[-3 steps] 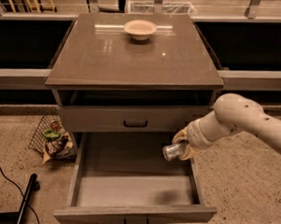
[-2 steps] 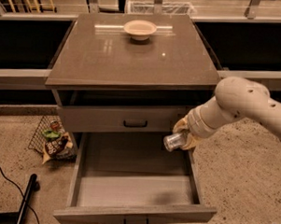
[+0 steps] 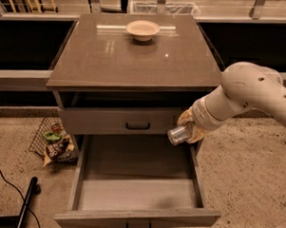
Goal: Pick redbull can from middle drawer and place on counter
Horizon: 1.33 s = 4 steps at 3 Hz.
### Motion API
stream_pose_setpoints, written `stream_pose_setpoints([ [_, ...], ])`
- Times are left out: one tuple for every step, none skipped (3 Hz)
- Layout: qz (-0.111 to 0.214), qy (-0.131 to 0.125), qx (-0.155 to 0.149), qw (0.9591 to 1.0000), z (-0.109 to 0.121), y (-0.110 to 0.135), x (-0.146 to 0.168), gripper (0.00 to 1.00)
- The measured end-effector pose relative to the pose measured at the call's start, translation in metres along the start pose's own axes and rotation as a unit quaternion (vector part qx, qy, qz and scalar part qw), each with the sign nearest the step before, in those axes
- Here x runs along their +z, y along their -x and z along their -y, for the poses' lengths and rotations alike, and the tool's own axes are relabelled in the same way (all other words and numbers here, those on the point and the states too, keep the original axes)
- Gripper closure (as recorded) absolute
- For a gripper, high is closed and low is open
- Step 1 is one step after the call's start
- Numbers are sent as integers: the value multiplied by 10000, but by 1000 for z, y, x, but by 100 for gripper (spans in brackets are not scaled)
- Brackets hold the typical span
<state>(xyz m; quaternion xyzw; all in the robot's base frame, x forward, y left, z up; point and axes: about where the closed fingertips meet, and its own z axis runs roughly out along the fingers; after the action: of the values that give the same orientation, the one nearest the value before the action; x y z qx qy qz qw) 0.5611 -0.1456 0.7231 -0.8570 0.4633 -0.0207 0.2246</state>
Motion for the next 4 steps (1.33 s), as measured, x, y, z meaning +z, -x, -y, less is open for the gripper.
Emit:
stream_pose_setpoints([
  [-169, -203, -106, 9996, 22, 2, -43, 100],
  [-346, -485, -236, 9979, 61, 5, -99, 100],
  [-346, -415, -278, 9982, 72, 2, -95, 100],
  [-305, -324, -359, 9984, 97, -13, -85, 100],
])
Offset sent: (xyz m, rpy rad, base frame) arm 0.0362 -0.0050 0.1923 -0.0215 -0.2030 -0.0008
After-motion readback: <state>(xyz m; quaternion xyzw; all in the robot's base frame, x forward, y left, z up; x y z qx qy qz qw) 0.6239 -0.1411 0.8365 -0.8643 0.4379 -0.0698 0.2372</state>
